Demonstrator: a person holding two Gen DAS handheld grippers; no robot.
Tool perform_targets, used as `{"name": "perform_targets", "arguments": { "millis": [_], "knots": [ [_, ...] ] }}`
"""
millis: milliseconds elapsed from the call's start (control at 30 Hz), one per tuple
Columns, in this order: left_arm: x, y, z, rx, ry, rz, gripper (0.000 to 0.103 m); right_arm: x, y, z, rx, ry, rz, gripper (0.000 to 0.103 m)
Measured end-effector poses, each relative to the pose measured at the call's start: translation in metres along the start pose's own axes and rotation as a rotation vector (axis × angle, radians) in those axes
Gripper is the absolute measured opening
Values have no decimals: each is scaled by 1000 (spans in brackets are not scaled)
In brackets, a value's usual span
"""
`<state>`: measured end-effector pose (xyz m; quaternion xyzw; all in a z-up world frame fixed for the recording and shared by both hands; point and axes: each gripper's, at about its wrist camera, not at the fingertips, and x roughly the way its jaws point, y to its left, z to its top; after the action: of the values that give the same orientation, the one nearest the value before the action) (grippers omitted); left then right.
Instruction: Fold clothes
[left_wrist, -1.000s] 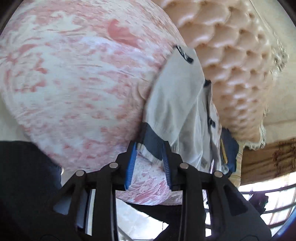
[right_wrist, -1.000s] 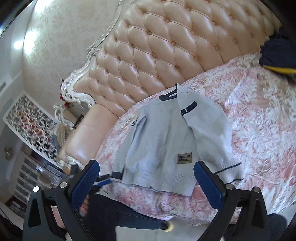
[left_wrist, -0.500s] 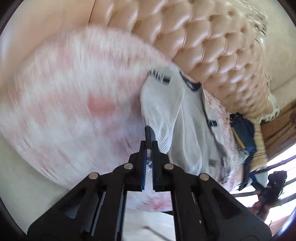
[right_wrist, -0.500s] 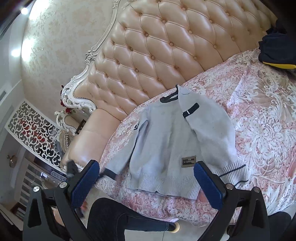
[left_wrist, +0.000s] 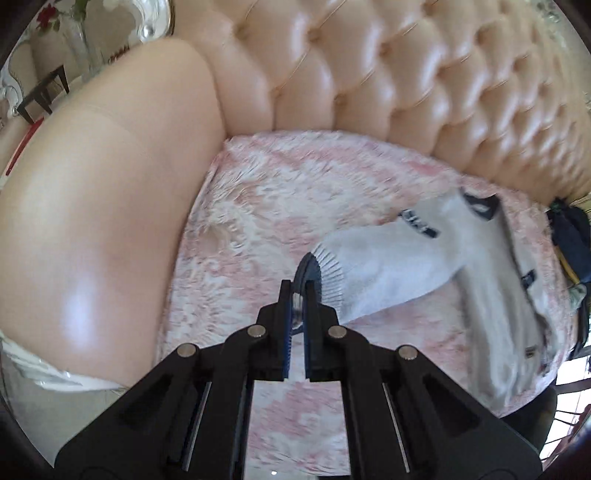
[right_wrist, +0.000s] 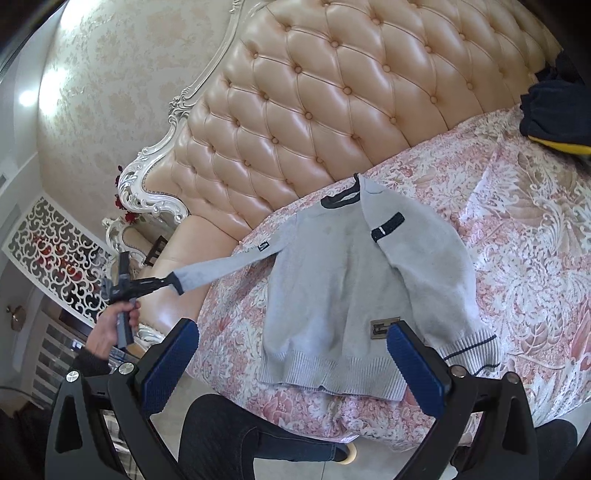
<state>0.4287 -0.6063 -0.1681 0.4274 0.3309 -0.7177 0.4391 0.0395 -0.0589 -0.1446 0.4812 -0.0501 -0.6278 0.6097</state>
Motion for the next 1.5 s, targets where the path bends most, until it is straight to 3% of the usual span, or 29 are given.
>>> {"name": "perform_targets", "arguments": {
  "millis": [167,233,333,400,500,667,800,933,1100,1267,1333,1367,1433,1467,1500],
  "knots": [
    [55,25,-26,-37,91,-5,6,-4,-5,7,21,-27,-53,103],
    [70,33,-40,-80,105,-20,6,-2,-9,10,5,-38,-148,103],
    [85,46,-60,-153,113,-30,17,5,-12,13,-67,-44,-289,103],
    [83,51,-71,-187,111,-2,32,13,-15,12,-135,-32,-377,103],
    [67,58,-82,-173,105,36,37,24,-19,11,-237,-14,-508,103],
    [-10,60,-121,-266,-56,-24,37,48,-24,3,-430,12,-727,103],
    [-77,35,-187,-352,-197,-116,49,84,-17,-32,-682,16,-901,103],
    [-105,5,-244,-393,-229,-155,49,105,-19,-71,-900,27,-1062,103],
    [-110,-27,-264,-401,-191,-158,49,135,-22,-100,-1095,37,-1175,103],
    [-125,-52,-257,-363,-199,-131,49,155,-24,-107,-1106,40,-1162,100],
    [-127,-58,-252,-355,-197,-123,49,156,-24,-105,-1090,39,-1143,96],
    [-127,-60,-250,-355,-194,-119,49,155,-25,-103,-1071,46,-1116,87],
    [-126,-64,-247,-361,-184,-123,49,155,-27,-98,-1029,59,-1074,60],
    [-125,-66,-246,-364,-179,-125,49,154,-29,-96,-1005,60,-1066,33],
    [-125,-69,-245,-357,-172,-125,49,152,-32,-93,-978,59,-1056,29]
  ]
}}
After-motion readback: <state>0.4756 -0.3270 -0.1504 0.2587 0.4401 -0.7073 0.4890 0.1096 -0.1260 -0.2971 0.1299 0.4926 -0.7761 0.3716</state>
